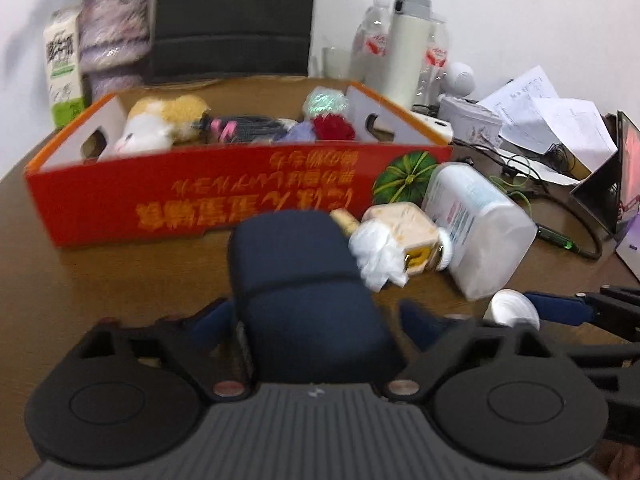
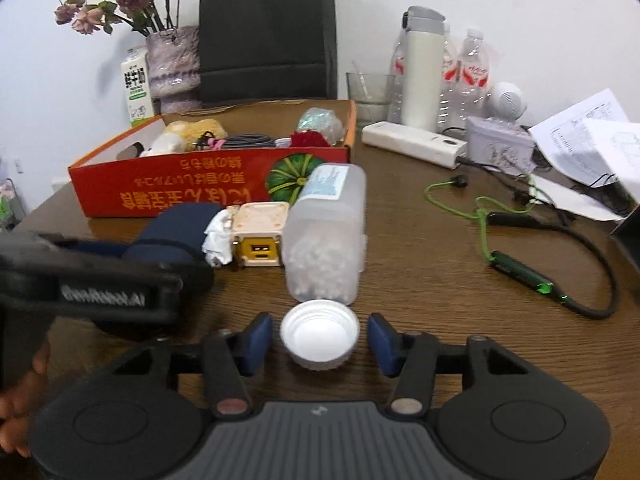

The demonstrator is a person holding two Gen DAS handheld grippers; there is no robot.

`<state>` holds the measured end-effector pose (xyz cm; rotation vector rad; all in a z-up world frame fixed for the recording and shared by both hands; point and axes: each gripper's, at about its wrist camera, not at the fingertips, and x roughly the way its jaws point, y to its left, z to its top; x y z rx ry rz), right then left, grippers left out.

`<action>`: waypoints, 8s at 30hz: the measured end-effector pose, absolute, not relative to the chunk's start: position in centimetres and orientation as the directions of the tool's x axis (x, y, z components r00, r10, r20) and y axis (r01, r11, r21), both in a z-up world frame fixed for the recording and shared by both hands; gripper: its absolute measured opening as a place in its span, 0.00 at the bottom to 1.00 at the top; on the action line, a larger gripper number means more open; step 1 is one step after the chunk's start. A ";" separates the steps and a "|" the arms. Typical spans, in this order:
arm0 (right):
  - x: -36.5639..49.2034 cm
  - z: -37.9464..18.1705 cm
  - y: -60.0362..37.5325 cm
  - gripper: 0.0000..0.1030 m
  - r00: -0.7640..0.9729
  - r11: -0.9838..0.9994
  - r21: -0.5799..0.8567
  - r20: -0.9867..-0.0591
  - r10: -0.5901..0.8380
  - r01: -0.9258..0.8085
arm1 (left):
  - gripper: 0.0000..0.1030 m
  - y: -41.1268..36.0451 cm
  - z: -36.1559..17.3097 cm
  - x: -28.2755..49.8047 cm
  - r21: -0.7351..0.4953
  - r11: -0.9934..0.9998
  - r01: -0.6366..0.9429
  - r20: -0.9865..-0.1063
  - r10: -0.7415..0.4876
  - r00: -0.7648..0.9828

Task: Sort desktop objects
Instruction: 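Grasp the white round lid with the right gripper while the left grasps the navy pouch, then carry the lid and pouch over the red box and release both, then withdraw both tools from the box toward the table items, then grasp the white bead jar with the right gripper while the left grasps the white tissue, then carry the jar and tissue over the red box and release both, then withdraw both tools from the box toward the remaining items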

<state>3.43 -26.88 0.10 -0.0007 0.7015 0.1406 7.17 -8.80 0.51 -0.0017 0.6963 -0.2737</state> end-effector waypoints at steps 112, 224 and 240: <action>-4.1 1.6 -23.7 0.65 0.765 0.973 0.153 -0.602 0.229 -0.170 | 1.00 0.1 2.6 -5.8 -0.126 0.976 0.178 -0.542 -0.218 0.811; 5.6 7.5 -20.5 0.85 0.871 0.990 0.085 -0.473 0.136 -0.108 | 1.00 4.4 7.1 0.8 -0.296 0.948 0.121 -0.457 -0.251 0.853; -6.1 1.0 -20.5 0.86 0.817 0.987 0.046 -0.556 0.152 -0.153 | 1.00 0.9 1.4 -6.1 -0.141 0.981 0.130 -0.567 -0.188 0.802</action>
